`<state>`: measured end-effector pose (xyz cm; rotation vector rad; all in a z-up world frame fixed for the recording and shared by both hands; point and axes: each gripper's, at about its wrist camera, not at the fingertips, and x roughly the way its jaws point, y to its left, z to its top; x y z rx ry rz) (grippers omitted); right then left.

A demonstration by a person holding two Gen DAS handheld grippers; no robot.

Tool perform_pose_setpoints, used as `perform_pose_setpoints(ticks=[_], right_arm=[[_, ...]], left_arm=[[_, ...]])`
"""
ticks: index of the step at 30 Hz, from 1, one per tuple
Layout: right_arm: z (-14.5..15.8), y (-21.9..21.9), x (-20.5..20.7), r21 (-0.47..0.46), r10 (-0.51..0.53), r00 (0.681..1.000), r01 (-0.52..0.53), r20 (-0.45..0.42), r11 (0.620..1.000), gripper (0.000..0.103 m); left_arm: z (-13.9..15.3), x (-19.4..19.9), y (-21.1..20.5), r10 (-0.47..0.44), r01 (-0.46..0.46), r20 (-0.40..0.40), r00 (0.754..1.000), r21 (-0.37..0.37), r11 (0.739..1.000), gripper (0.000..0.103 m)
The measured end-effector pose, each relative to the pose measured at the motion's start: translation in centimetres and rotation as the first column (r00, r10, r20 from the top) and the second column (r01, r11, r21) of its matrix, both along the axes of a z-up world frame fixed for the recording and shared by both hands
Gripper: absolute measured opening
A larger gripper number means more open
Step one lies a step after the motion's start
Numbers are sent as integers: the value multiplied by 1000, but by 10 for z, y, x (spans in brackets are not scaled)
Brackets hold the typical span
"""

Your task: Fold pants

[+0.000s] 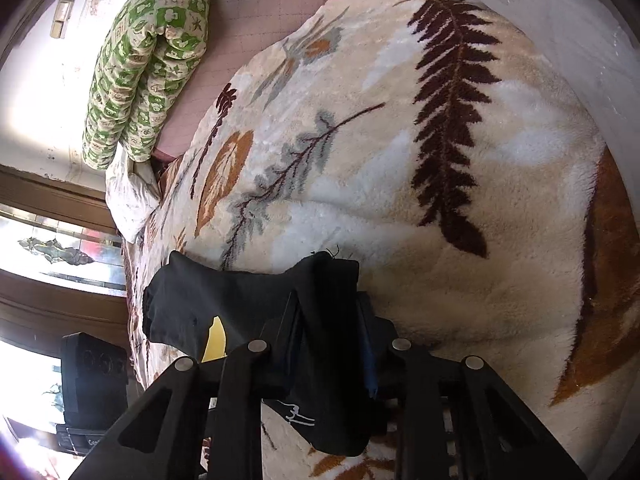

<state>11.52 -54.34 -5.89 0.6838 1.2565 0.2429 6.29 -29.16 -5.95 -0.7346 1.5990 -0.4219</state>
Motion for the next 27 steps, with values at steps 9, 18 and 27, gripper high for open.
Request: perform_pose_setpoints(ticks=[9, 18, 27], right_arm=[[-2, -4, -1, 9, -38, 999, 39, -16, 999, 28], [-5, -11, 2, 67, -74, 996, 78, -58, 995, 28], [-14, -16, 4, 91, -114, 987, 125, -115, 988, 28]], left_arm=[[-13, 3, -20, 137, -137, -8, 991, -57, 989, 43], [-8, 15, -36, 135, -133, 38, 990, -50, 990, 38], [-14, 21, -44, 83, -83, 3, 997, -43, 996, 14]])
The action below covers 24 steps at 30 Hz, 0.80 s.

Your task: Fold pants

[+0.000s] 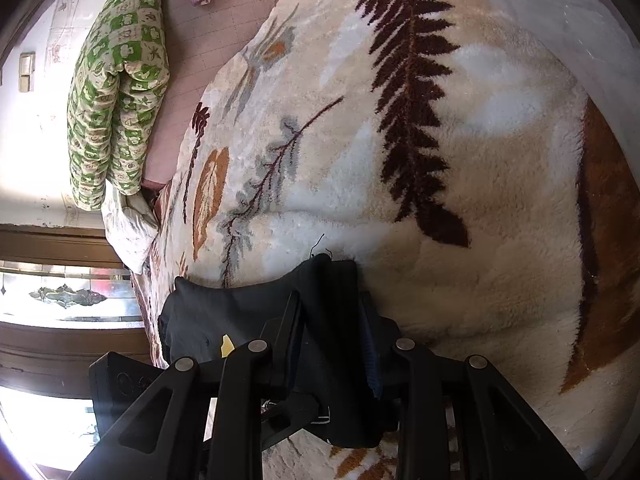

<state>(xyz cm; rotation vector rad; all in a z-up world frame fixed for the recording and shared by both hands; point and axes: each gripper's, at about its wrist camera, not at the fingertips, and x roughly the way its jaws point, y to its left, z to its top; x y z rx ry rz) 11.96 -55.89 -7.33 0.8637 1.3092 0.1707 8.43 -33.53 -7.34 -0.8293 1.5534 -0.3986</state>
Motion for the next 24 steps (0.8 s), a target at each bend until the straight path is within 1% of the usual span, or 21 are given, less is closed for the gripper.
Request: perform_pose_setpoints(ticks=[2, 4, 7, 11, 18, 21, 24], right_arm=[[2, 0, -1, 2, -5, 1000, 5, 0, 1000, 27], [6, 1, -3, -23, -4, 1000, 4, 12, 1000, 25], [17, 9, -5, -80, 22, 999, -19, 38, 997, 21], [36, 17, -8, -113, 30, 997, -22, 69, 993, 18], [71, 47, -2, -169, 62, 994, -46, 92, 985, 17], [84, 71, 4, -185, 94, 990, -74, 102, 980, 17], [91, 98, 12, -190, 127, 986, -106, 104, 976, 17]], left_arm=[[0, 1, 3, -9, 9, -9, 1000, -19, 1000, 11], [1, 2, 7, -19, 19, -10, 1000, -43, 999, 9], [7, 2, 15, -27, 27, -3, 1000, -79, 997, 9], [18, 1, 30, -13, 13, 1, 1000, -123, 992, 9], [29, 5, 69, 57, -57, -5, 998, -175, 983, 9], [29, 7, 91, 91, -94, -21, 996, -188, 978, 9], [26, 10, 117, 124, -127, -28, 992, -191, 973, 9]])
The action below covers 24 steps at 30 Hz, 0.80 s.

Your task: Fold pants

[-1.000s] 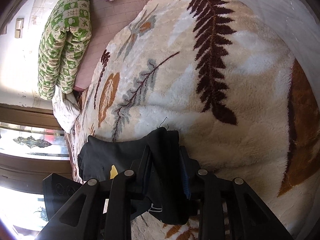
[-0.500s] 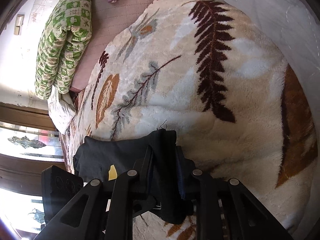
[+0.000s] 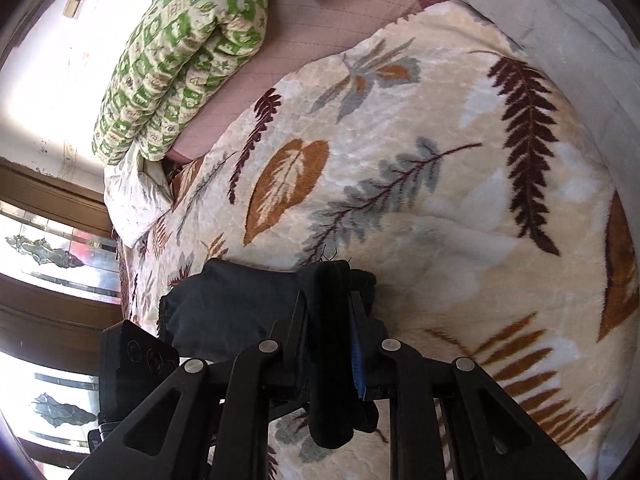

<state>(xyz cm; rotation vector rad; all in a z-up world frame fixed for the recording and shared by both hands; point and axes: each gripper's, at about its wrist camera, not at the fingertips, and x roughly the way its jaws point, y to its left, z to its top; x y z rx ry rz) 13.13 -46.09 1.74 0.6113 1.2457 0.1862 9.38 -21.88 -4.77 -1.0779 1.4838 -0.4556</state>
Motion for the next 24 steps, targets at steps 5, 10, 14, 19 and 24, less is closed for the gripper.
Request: perform_pose_setpoints(ticks=[5, 10, 14, 19, 24], right_arm=[[-3, 53, 16, 20, 63, 998, -63, -7, 998, 18], [-21, 102, 35, 39, 97, 995, -95, -36, 995, 21], [-42, 135, 43, 52, 122, 990, -118, -73, 992, 21], [-74, 158, 41, 63, 126, 981, -118, -146, 991, 21], [-73, 152, 35, 104, 72, 988, -58, -135, 993, 21]], left_arm=[[-15, 9, 41, 67, -67, -29, 997, 6, 998, 9], [-36, 13, 80, 113, -111, -72, 991, 27, 993, 9], [-54, 13, 102, 128, -126, -108, 986, 28, 992, 9], [-66, 12, 117, 134, -133, -136, 982, 14, 991, 9], [-56, 10, 127, 93, -89, -104, 990, 47, 995, 9]])
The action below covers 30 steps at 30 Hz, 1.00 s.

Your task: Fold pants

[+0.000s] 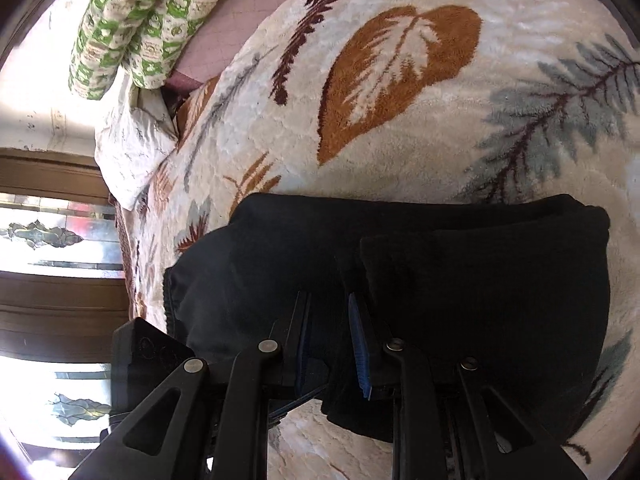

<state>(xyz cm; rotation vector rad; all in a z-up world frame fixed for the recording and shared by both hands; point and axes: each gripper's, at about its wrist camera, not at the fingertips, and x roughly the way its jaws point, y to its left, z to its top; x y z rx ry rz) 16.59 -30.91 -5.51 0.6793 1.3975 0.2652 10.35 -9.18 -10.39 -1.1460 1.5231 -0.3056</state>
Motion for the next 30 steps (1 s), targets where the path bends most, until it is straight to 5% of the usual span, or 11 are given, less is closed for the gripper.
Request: perform_pose_setpoints(ticks=[3, 5, 7, 10, 19, 24, 30], right_arm=[[32, -20, -11, 102, -79, 992, 68, 102, 992, 27], [57, -40, -26, 114, -131, 977, 113, 169, 987, 43], [74, -59, -43, 97, -165, 963, 147, 212, 984, 48], [78, -84, -70, 120, -232, 948, 210, 218, 970, 50], [24, -106, -125, 295, -385, 917, 341, 107, 893, 53], [-21, -85, -130, 467, -482, 876, 435, -20, 770, 54], [-50, -75, -131, 505, -579, 806, 552, -120, 663, 57]], left_arm=[[10, 2, 0, -46, 46, 23, 999, 23, 999, 13], [16, 5, -2, -75, 74, 41, 996, 35, 997, 21], [22, 9, -7, -122, 118, 60, 991, 58, 991, 43], [32, 13, -16, -165, 159, 85, 983, 80, 984, 49], [55, 40, -61, -381, 352, 115, 917, 215, 911, 52], [49, 60, -79, -449, 423, 97, 888, 213, 881, 52], [36, 72, -93, -508, 482, 70, 858, 230, 846, 52]])
